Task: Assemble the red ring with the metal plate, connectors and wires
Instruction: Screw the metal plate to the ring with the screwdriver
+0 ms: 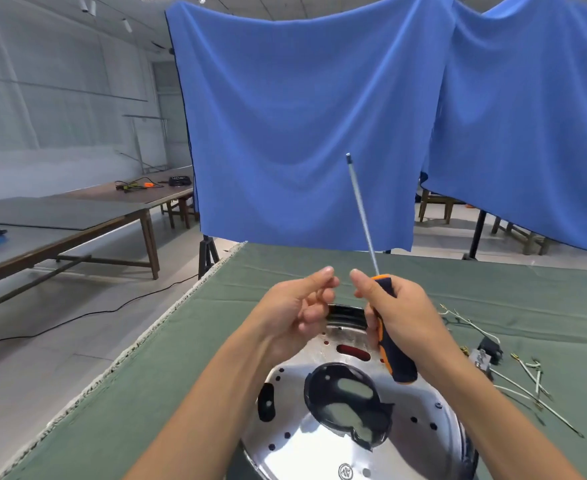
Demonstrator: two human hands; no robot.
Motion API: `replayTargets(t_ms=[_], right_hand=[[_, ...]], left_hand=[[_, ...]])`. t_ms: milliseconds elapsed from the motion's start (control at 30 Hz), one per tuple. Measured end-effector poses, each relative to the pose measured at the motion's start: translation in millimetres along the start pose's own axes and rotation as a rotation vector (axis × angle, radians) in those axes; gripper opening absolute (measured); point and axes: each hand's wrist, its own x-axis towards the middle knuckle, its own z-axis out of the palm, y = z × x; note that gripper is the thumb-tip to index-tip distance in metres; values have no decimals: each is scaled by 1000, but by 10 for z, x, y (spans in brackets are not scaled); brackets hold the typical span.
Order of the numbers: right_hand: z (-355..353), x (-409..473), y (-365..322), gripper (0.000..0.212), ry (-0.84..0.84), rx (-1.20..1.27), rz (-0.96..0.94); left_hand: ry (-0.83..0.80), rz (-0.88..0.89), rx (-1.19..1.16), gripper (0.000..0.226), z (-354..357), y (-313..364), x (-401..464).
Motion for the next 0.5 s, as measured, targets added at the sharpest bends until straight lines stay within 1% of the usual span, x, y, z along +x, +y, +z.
replayTargets(t_ms=[100,167,233,300,400,500], right_hand=[[-54,-5,-23,35,-86,-190,-24],[-88,-21,-34,31,-142,-336,-61],[-107,-40,-39,28,-186,-475,-77],[-104,-65,-41,26,-217,-567,-77],[-80,-93,-36,19,-267,-577,-67],[-71,-101,-38,17,-290,-674,-76]], left_hand=[[192,66,-228,10,-89,139,-34],[308,127,-403,15,-190,221,-57],[366,187,-513,20,-282,281,-70],[404,215,-544,22,-337,309,-67],[434,214,-550,24,-372,319,-49],[448,219,-588,26,-396,336,-47]])
